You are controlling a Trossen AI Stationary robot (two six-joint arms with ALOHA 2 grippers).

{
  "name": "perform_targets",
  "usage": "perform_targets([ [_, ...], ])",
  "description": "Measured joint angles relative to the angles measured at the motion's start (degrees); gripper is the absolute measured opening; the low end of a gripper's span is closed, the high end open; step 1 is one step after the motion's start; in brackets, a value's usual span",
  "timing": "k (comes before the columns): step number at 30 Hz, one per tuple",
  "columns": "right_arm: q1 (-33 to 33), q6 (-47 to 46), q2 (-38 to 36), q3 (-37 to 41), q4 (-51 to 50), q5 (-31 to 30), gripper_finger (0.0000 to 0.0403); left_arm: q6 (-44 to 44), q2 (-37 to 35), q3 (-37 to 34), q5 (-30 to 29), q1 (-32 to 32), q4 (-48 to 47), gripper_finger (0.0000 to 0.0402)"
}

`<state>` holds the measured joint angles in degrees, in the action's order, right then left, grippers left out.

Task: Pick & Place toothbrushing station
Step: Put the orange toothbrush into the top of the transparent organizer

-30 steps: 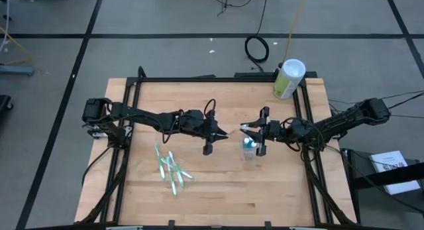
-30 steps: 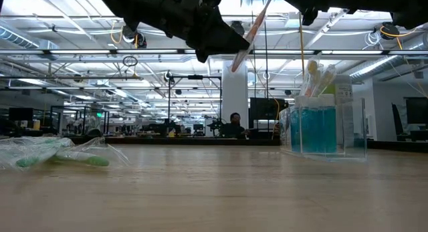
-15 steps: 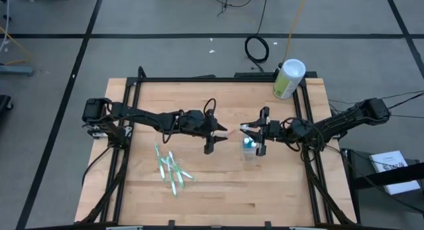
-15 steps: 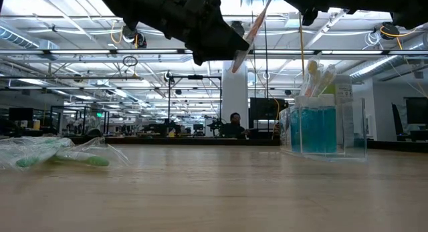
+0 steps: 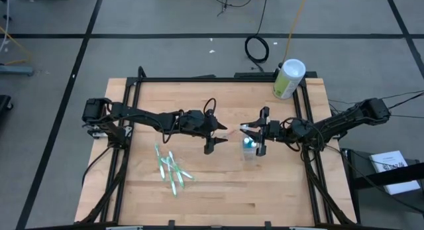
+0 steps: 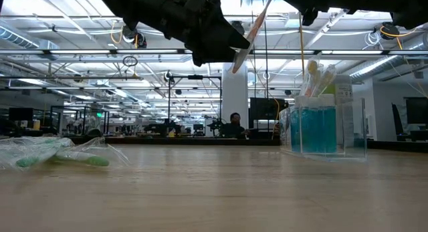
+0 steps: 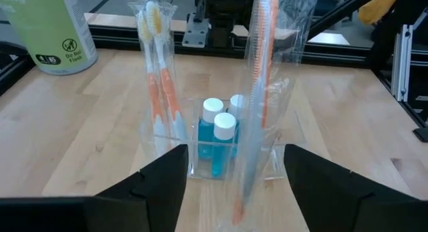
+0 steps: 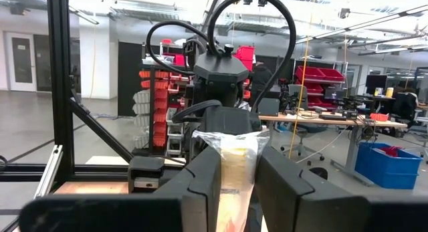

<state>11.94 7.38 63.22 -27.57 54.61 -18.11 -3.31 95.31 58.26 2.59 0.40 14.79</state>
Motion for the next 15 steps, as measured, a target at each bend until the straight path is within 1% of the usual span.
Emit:
perform_targets([
  [3, 0.0, 0.7, -0.1, 0.0, 0.1, 0.0, 0.0073, -0.2, -0.3, 0.0, 0.0, 0.0, -1.2, 0.0253],
  [8, 0.2, 0.8, -2.2, 0.1, -2.2, 0.0, 0.0073, -0.9, -1.4, 0.0, 0.1, 0.0, -8.9, 0.0253],
  [11, 0.2, 0.8, -3.9, 0.1, -4.9, -0.1, 0.0073, -1.3, -1.6, 0.0, 0.2, 0.0, -10.4, 0.0253],
  [15, 0.2, 0.0, -6.1, 0.1, -8.5, -1.7, 0.0073, -1.2, -2.0, 0.0, 2.4, 0.0, -11.1, 0.0253],
])
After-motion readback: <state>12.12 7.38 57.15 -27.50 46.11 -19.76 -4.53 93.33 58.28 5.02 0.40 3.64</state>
